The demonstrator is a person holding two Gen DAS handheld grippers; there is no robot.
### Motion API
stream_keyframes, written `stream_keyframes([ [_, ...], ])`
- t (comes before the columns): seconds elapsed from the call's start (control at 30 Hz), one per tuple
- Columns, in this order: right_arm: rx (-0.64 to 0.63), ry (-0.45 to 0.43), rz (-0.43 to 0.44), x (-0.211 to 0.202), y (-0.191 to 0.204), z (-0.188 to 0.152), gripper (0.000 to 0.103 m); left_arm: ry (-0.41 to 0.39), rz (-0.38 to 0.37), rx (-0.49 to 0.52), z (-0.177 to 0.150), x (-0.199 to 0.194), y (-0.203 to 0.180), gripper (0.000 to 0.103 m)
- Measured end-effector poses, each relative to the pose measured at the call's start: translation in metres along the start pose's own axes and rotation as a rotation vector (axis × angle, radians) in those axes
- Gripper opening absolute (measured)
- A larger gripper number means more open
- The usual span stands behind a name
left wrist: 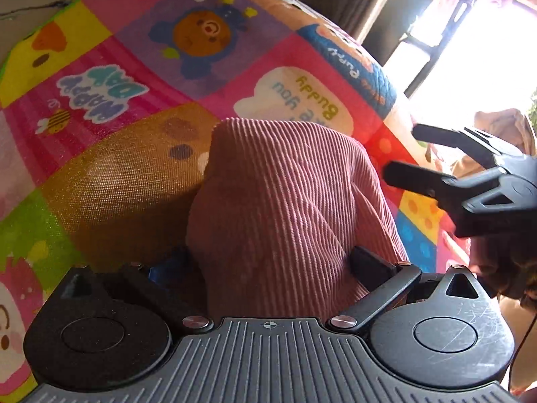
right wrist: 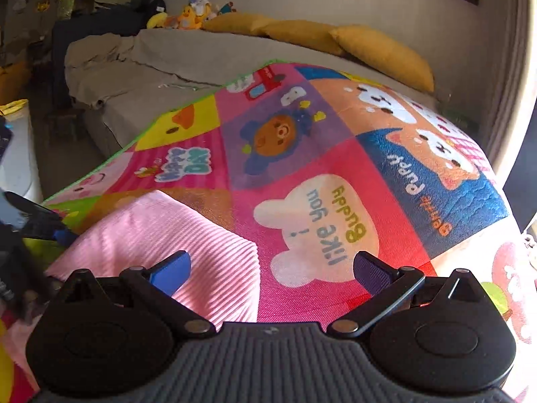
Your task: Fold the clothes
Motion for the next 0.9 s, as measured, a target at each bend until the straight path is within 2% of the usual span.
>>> stream_keyframes([
  [0.1,-0.039,0.091,-0.051,0.041,0.005,-0.017,0.103,0.017,-0.046,0.000,-0.005,-0.003,-0.001,0.103],
  [0.2,0.000,0.069,-0.057,0.027,0.000,-0.029,0.103,0.030,-0.109,-0.044,-0.006,-0.005,0.008,0.103],
  [0.27,-0.023,0.012,-0.078,0.001,0.002,-0.035,0.103,0.033,-0.104,-0.042,-0.006,-0.004,0.008,0.103],
  [0.37,-0.182,-0.094,0.003,-0.043,0.024,-0.054,0.103,0.037,-0.080,-0.031,-0.003,0.000,0.001,0.103],
  [0.43,-0.308,-0.118,0.064,-0.064,0.043,-0.069,0.103,0.041,-0.084,-0.039,0.002,0.005,-0.004,0.103],
  [0.53,-0.451,-0.084,0.189,-0.081,0.071,-0.094,0.103,0.046,-0.098,-0.076,0.010,0.012,-0.009,0.103],
  [0.6,-0.473,-0.064,0.186,-0.077,0.087,-0.103,0.103,0.043,-0.104,-0.088,0.013,0.016,-0.010,0.103],
  [0.7,-0.478,-0.092,0.046,-0.060,0.099,-0.105,0.103,0.029,-0.113,-0.109,0.019,0.020,-0.011,0.103],
  [0.8,-0.374,-0.084,-0.048,-0.038,0.086,-0.091,0.103,0.005,-0.106,-0.115,0.026,0.022,-0.013,0.103],
  [0.9,-0.312,-0.086,-0.156,-0.025,0.071,-0.085,0.103,-0.018,-0.086,-0.073,0.027,0.016,-0.019,0.103],
])
Point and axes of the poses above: each gripper's, at about its wrist camera, not at the fingertips, and x roughly the way its jaws point, y to its left, z to its top, the point moved 2 cm from there along x, roughly the way its jaws point, and after that the axes turned 8 degrees about y, right-handed, at the moved point
